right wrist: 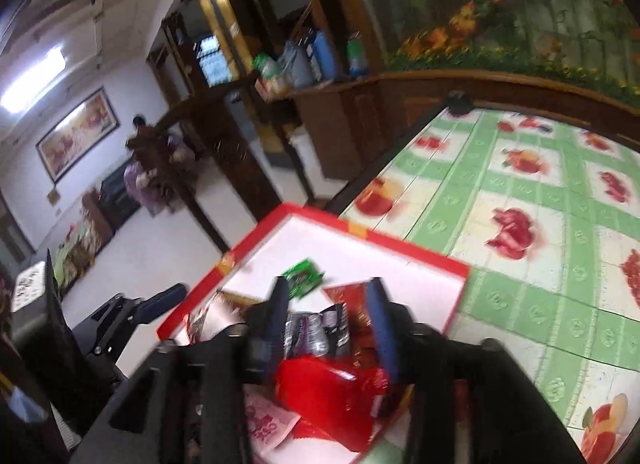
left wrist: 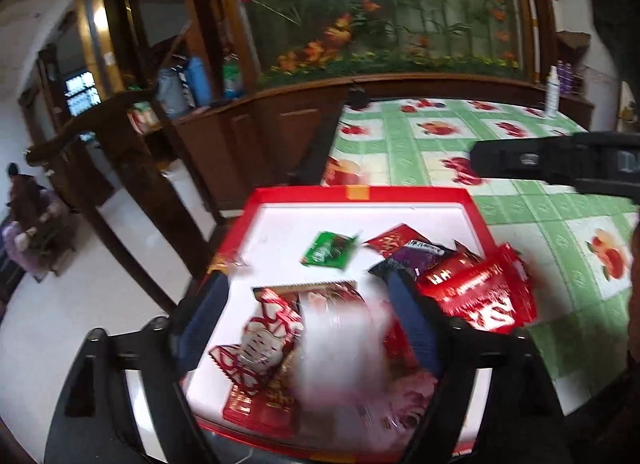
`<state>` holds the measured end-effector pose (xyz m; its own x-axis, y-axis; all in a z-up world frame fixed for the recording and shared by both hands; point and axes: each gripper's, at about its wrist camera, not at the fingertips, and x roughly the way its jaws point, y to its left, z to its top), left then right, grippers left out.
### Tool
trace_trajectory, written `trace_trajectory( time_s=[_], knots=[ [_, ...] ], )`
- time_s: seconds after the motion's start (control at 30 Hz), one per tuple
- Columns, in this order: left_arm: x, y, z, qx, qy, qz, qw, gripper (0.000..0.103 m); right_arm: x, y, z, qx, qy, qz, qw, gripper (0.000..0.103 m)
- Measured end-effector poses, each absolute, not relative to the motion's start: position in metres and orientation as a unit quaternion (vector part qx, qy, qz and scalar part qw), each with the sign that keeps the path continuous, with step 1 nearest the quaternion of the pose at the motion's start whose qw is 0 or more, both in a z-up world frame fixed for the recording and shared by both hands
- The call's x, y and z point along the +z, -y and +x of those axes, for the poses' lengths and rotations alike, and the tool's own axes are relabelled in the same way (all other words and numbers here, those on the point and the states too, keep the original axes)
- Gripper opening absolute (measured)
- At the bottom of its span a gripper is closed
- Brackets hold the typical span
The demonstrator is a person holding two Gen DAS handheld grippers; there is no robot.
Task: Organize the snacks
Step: 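Carry the white packet and black packet over the box and release both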
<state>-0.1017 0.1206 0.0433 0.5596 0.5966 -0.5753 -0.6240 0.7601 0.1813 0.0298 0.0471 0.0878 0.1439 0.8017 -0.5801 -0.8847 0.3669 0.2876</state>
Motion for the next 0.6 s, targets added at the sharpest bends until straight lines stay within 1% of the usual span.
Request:
trace_trajectory(
  time_s=[0.17, 0.33, 0.6],
  knots=[
    [0.046, -0.101, -0.096, 0.336, -0.318, 0.001, 0.887, 0.083, 0.082, -0.018, 0.038, 0.554, -0.335, -0.044, 0.761, 0.055],
    [0.055, -0.082, -0.082, 0.332, -0.318, 0.022, 0.888, 0.084, 0.070, 0.014, 0.048, 0.538, -0.346, -0.028, 0.768, 0.055],
    [0.064, -0.068, -0.070, 0.333, -0.325, 0.015, 0.885, 0.084, 0.065, 0.063, 0.066, 0.512, -0.353, 0.011, 0.783, 0.056]
  ],
)
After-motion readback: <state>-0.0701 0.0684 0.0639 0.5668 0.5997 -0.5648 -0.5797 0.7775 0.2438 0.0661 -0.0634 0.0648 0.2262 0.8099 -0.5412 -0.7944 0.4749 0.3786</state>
